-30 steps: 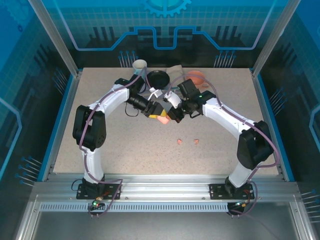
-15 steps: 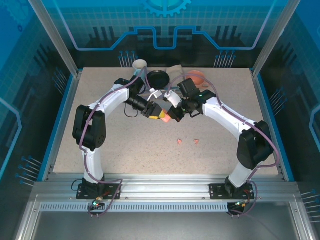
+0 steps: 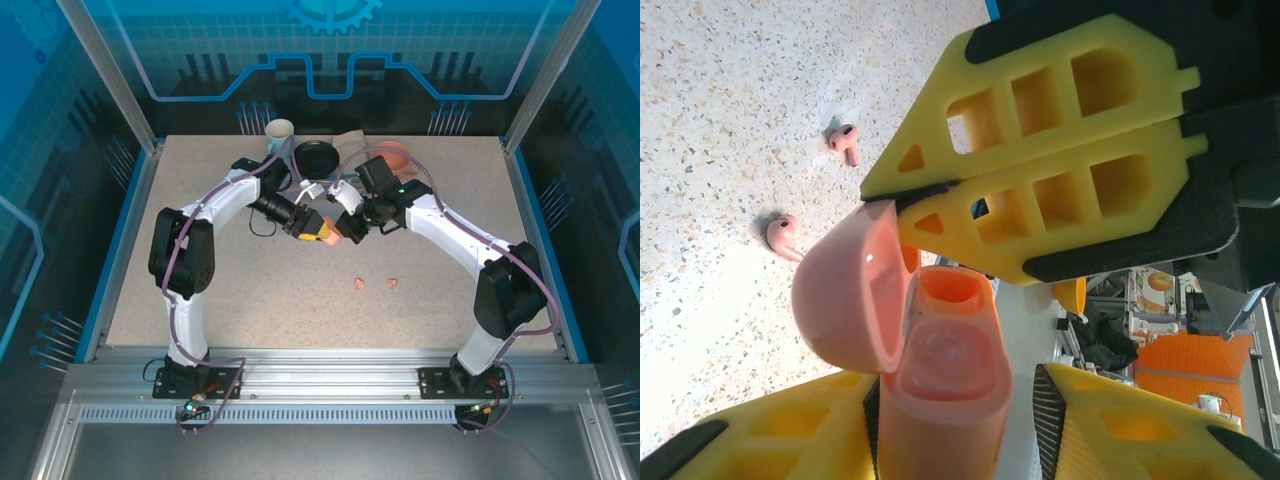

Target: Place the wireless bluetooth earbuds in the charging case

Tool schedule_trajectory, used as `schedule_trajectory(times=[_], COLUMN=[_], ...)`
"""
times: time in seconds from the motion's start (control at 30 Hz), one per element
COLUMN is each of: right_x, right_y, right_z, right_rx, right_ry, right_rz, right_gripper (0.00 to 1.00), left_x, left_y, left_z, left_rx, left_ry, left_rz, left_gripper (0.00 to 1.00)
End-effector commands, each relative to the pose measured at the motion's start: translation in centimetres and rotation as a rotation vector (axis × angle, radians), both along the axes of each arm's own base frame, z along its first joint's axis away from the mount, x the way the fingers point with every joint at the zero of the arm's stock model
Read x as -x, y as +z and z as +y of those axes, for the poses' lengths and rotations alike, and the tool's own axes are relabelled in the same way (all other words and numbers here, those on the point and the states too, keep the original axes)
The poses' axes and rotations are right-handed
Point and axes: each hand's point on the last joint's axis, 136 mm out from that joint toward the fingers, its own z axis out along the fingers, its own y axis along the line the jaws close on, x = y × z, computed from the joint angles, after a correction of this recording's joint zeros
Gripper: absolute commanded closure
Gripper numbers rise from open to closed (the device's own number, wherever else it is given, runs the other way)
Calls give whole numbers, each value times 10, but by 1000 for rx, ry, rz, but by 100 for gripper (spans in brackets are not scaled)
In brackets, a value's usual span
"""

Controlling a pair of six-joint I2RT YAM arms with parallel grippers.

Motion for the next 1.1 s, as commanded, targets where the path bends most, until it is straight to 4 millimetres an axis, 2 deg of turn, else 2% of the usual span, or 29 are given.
schedule_trajectory(times=[0.0, 0.27, 0.53, 0.8, 0.9, 0.97, 1.07], right_x=[1, 3, 1, -5, -11, -15, -18], right_y=[17, 19, 20, 33, 44, 57, 77], right_z=[6, 7, 7, 4, -3, -14, -34], right_rx=[-31, -32, -29, -36, -57, -92, -141], right_ry=[20, 25, 22, -14, -66, -114, -192], right_rz=[-27, -28, -32, -59, -66, -69, -85], right_gripper=[100, 100, 100, 100, 82, 68, 54], left_x=[-3, -7, -6, -5, -4, -4, -3], left_y=[5, 5, 7, 11, 15, 17, 24], left_z=[-3, -4, -4, -5, -4, -3, -1], left_rx=[44, 43, 52, 74, 75, 67, 58], left_ry=[0, -2, -6, -6, 2, 15, 39], left_rz=[14, 12, 13, 6, -20, -59, -125], left_gripper=[57, 60, 72, 91, 100, 100, 100])
